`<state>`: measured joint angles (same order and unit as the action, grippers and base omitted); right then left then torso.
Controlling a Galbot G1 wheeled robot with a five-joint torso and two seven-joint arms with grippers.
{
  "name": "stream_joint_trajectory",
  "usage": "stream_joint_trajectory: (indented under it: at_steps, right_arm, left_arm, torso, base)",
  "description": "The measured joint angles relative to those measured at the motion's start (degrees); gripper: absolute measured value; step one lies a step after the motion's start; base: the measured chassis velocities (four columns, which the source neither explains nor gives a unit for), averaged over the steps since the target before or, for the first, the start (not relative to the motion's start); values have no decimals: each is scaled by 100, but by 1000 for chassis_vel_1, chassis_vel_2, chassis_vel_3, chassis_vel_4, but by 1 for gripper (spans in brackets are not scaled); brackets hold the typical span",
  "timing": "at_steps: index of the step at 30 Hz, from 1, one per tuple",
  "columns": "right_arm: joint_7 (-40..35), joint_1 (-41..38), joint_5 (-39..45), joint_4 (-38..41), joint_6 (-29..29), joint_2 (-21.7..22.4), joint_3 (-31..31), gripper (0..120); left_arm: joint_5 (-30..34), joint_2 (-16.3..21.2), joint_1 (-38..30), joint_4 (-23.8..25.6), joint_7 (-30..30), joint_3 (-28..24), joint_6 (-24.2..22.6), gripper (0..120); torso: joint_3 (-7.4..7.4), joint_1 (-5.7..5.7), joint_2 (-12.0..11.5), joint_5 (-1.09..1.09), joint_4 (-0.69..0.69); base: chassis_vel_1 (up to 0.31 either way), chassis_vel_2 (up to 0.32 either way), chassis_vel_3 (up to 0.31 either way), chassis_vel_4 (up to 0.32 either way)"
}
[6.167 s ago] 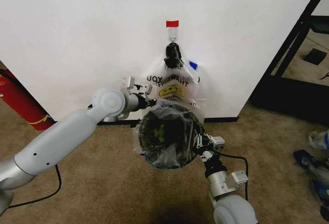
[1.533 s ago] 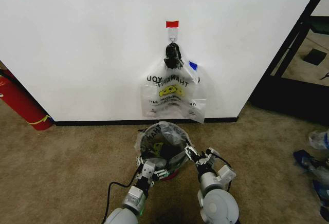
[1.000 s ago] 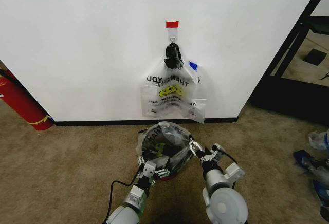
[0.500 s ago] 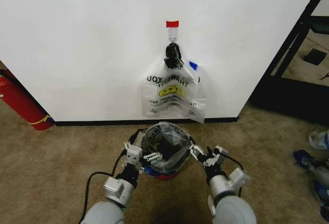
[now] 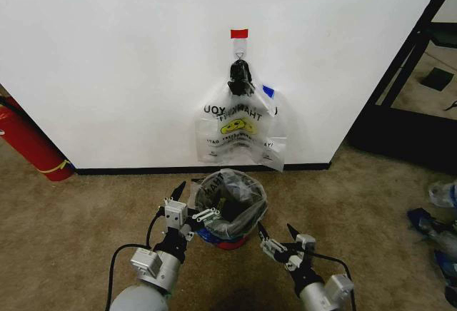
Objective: Pick up the garbage bag from the wall and place it over the trash bin.
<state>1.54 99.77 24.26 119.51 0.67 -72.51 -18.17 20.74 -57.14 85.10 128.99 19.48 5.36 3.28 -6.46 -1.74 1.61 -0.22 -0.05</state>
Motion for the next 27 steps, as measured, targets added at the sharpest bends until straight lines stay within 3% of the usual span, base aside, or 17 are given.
stream_joint_trajectory:
  at_steps: [10, 11, 14, 16, 22, 27]
  right_arm:
    - [66, -431, -353, -530, 24, -126, 242, 97]
    - [80, -478, -414, -609, -1, -127, 267, 79]
    - [176, -539, -560, -734, -59, -19, 371, 65]
    - [181, -549, -573, -743, -63, -15, 378, 63]
    - [314, -765, -626, -901, -236, 5, 540, 36]
    - [368, -822, -559, -930, -277, 11, 607, 27]
  left_arm:
    - [35, -2, -164, -150, 13, -19, -17, 100]
    - [107, 4, -259, -185, 17, -41, -48, 100]
    - [161, -13, -307, -214, 24, -35, -68, 100]
    - [163, -13, -308, -216, 24, -36, -68, 100]
    - [249, 13, -425, -222, 43, -32, -122, 100]
    - [269, 38, -436, -192, 71, 8, -148, 100]
  torso:
    - [0, 0, 0, 0, 1]
    - [0, 0, 0, 0, 0]
    - [0, 0, 0, 0, 0]
    - [0, 0, 0, -1, 0]
    - [-1, 0, 0, 0, 0]
    - [0, 0, 0, 0, 1]
  base:
    - [0, 0, 0, 0]
    - [0, 0, 0, 0]
    - [0, 0, 0, 0]
    - [0, 0, 0, 0]
    - [0, 0, 0, 0]
    - [0, 0, 0, 0]
